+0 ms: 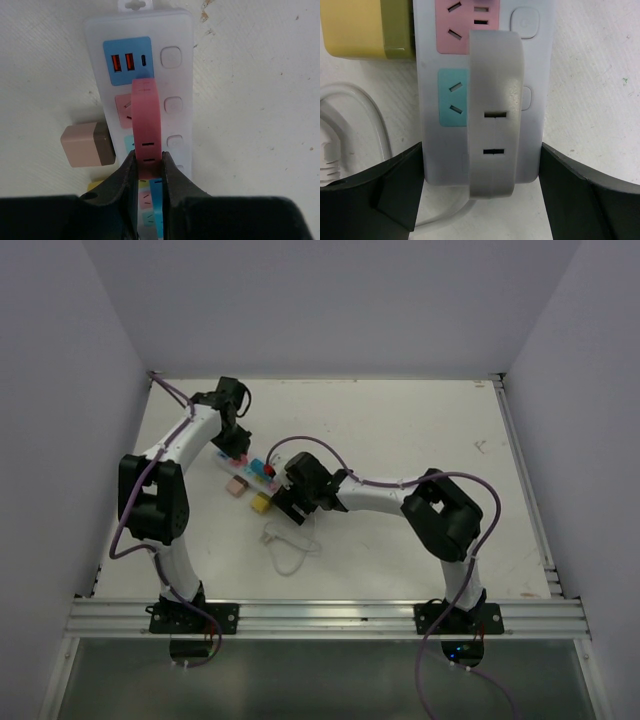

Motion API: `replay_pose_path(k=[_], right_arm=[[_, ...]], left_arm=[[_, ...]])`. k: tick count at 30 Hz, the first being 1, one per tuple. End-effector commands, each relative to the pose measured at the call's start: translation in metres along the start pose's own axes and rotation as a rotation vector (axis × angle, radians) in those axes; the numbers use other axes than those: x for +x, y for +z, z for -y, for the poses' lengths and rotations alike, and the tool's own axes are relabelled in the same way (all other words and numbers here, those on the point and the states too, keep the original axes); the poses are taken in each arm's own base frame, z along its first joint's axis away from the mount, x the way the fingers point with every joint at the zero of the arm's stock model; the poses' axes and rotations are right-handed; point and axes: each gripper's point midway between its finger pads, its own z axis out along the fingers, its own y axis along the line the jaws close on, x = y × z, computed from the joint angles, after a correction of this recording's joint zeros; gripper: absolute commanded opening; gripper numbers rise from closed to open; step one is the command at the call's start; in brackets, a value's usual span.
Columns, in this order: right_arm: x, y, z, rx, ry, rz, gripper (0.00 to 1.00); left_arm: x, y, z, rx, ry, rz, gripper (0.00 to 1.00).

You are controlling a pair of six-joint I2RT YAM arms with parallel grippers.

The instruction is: Pull the plug off the socket

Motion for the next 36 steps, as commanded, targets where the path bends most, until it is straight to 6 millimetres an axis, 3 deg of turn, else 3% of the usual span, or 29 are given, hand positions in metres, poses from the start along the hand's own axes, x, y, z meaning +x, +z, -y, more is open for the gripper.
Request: replay_pose_path(k=[1, 10, 19, 29, 32, 36], right_arm=[[0.109, 0.012, -0.013, -0.051, -0.049, -0.363, 0.0], [0.117, 0.013, -0.012, -0.043, -0.053, -0.433, 0.0], [0.115, 0.009, -0.011, -0.04, -0.05, -0.447, 0.0], [0.12, 0.011, -0.01, -0.038, -0.051, -0.469, 0.0], [0.123, 0.01, -0.012, -0.045, -0.052, -0.478, 0.0], [0.124, 0.008, -0.011, -0.045, -0.045, -0.478, 0.0]], left_arm=[[-0.017, -0.028, 0.031, 0.124, -0.06, 0.014, 0.0], [-0.044, -0.03, 0.031, 0.083, 0.005, 0.151, 0.0], [-0.01, -0.018, 0.035, 0.025, 0.143, 0.186, 0.0], [-0.001, -0.032, 0.057, 0.086, 0.147, 0.18, 0.0], [-0.007, -0.028, 0.056, 0.102, 0.115, 0.141, 0.0], [-0.034, -0.023, 0.047, 0.111, 0.061, 0.114, 0.0]])
